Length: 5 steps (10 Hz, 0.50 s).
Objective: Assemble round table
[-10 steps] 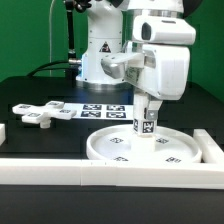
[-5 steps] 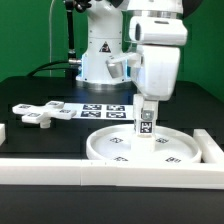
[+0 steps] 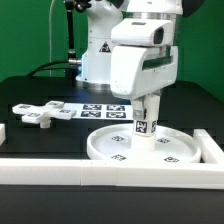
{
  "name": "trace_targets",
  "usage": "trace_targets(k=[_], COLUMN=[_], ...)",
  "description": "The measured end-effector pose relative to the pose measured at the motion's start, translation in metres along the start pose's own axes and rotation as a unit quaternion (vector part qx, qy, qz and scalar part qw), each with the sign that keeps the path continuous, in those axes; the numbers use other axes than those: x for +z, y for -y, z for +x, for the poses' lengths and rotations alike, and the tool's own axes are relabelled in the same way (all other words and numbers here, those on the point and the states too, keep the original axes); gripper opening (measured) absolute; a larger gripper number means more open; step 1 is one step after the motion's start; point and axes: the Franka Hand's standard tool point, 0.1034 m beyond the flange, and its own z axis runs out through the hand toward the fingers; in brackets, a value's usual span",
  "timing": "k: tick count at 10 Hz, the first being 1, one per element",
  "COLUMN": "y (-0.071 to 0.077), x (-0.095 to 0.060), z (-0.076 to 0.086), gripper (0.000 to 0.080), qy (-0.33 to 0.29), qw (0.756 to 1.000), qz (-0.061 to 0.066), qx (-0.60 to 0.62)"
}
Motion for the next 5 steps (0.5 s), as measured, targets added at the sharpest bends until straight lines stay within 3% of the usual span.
trace_targets(k=[5], y=[0.0005], x=[0.0002], z=[0.0003], gripper=[0.0410], qy=[-0.003], qw=[0.985], qz=[0.005], qx=[0.174])
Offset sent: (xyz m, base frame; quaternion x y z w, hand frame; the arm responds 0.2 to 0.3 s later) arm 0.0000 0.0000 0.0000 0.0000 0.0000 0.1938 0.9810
